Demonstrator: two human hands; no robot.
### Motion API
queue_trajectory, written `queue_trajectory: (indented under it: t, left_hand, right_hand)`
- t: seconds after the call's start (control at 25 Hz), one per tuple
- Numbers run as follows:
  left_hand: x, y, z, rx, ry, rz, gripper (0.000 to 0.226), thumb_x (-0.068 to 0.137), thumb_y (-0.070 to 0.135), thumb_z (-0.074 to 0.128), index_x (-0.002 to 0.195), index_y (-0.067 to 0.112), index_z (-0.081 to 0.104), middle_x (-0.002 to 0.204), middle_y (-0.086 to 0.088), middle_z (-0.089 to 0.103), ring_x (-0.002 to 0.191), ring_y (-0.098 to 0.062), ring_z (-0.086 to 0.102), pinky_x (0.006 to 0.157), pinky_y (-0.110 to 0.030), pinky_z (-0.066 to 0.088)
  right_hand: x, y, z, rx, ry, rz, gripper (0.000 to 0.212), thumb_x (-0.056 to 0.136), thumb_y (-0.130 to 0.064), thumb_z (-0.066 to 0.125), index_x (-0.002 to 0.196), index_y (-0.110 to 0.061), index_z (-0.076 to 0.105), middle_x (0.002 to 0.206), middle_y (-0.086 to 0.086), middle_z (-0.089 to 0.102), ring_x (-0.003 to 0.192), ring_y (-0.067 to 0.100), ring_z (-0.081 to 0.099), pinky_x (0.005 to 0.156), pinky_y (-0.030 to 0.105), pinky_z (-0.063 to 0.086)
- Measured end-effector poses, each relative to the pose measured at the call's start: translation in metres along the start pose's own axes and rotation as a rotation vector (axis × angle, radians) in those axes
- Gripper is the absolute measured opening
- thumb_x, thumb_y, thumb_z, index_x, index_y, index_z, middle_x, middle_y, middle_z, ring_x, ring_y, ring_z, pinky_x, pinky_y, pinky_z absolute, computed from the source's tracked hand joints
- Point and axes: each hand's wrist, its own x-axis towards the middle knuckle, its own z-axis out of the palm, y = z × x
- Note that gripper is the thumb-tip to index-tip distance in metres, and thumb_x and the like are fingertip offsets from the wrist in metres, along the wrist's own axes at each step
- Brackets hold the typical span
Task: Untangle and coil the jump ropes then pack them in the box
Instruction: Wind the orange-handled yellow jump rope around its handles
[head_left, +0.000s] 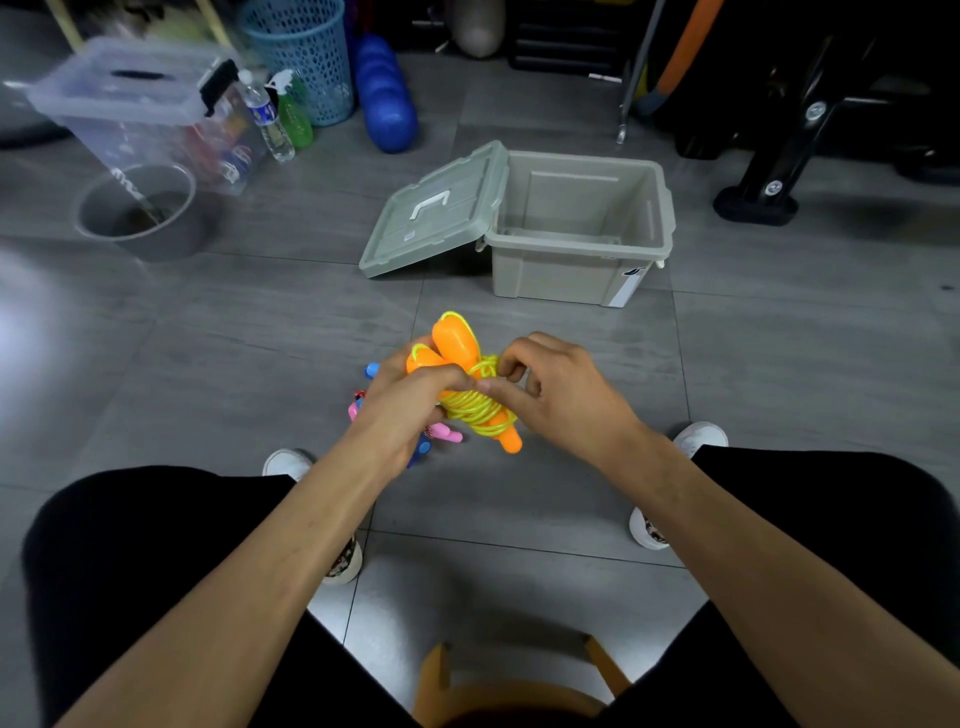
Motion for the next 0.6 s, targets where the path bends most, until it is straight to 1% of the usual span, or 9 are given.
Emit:
queue_trajectory:
  t: [0.04,0.12,0.16,0.2,0.24,0.28,0.4,0.48,0.6]
  left_hand:
    - [0.000,-0.001,0.000,-0.002,-0.004,0.002,0.047,0.052,0.024,0.070,0.097,0.016,0.065,0.099,-0.016,0.069,0.084,-0.033,0.070,0.074,-0.047,0.059]
    - [-0.002,-0.002,-0.001,0.014,0.019,0.016,0.038,0.059,0.029,0.073,0.095,0.017,0.065,0.093,-0.010,0.069,0.073,-0.024,0.070,0.062,-0.033,0.056]
    - [-0.004,-0.003,0.002,0.038,0.047,0.043,0.030,0.066,0.033,0.076,0.090,0.018,0.065,0.086,-0.006,0.069,0.070,-0.019,0.069,0.057,-0.028,0.053]
    - [-0.006,-0.003,0.005,0.058,0.091,0.078,0.022,0.072,0.034,0.077,0.082,0.018,0.064,0.078,-0.003,0.068,0.067,-0.016,0.067,0.055,-0.026,0.050]
    - [-0.007,-0.004,0.008,0.074,0.151,0.106,0.020,0.077,0.032,0.075,0.074,0.018,0.062,0.071,-0.001,0.064,0.064,-0.015,0.064,0.054,-0.025,0.048]
    - [-0.006,-0.005,0.009,0.075,0.217,0.119,0.022,0.079,0.029,0.074,0.067,0.017,0.060,0.065,-0.001,0.060,0.061,-0.017,0.061,0.054,-0.025,0.047]
    - [0.007,-0.007,0.007,0.009,0.349,0.070,0.025,0.073,0.026,0.076,0.060,0.012,0.060,0.059,-0.004,0.056,0.058,-0.022,0.058,0.057,-0.030,0.047]
    - [0.015,-0.009,0.004,-0.032,0.356,0.026,0.024,0.066,0.025,0.077,0.057,0.010,0.061,0.055,-0.004,0.056,0.055,-0.023,0.057,0.057,-0.031,0.046]
    - [0.021,-0.012,0.002,-0.102,0.343,-0.029,0.024,0.066,0.020,0.076,0.059,0.003,0.060,0.049,-0.006,0.056,0.044,-0.022,0.056,0.054,-0.029,0.048]
  right_hand:
    - [0.001,0.001,0.000,-0.017,-0.013,-0.027,0.031,0.088,-0.042,0.059,0.083,-0.012,0.060,0.081,-0.002,0.054,0.060,0.002,0.046,0.059,0.030,0.046]
    - [0.000,-0.003,0.005,-0.132,-0.023,-0.062,0.031,0.090,-0.035,0.049,0.083,-0.007,0.058,0.080,0.007,0.056,0.061,0.023,0.053,0.056,0.034,0.045]
    - [-0.002,-0.006,0.008,-0.207,0.008,-0.089,0.030,0.089,-0.032,0.044,0.079,-0.006,0.055,0.077,0.010,0.055,0.059,0.031,0.054,0.051,0.033,0.041]
    - [-0.002,-0.009,0.010,-0.255,0.045,-0.119,0.029,0.087,-0.030,0.041,0.074,-0.007,0.052,0.072,0.012,0.054,0.053,0.035,0.052,0.047,0.030,0.034]
    - [-0.003,-0.012,0.010,-0.267,0.066,-0.136,0.026,0.085,-0.028,0.040,0.069,-0.009,0.047,0.067,0.011,0.051,0.048,0.036,0.049,0.046,0.028,0.029]
    - [-0.002,-0.014,0.009,-0.252,0.068,-0.142,0.024,0.084,-0.028,0.039,0.066,-0.013,0.043,0.063,0.008,0.047,0.046,0.035,0.046,0.047,0.028,0.026]
    - [0.002,-0.015,0.009,-0.124,0.045,-0.157,0.019,0.080,-0.028,0.040,0.064,-0.021,0.033,0.061,-0.005,0.033,0.050,0.024,0.035,0.047,0.030,0.031]
    - [0.000,-0.016,0.012,-0.089,0.039,-0.211,0.020,0.078,-0.025,0.043,0.061,-0.020,0.034,0.058,-0.006,0.034,0.049,0.022,0.033,0.043,0.033,0.037]
    - [-0.007,-0.014,0.012,-0.113,0.035,-0.286,0.026,0.080,-0.023,0.045,0.057,-0.011,0.045,0.055,0.002,0.044,0.047,0.026,0.039,0.042,0.032,0.037]
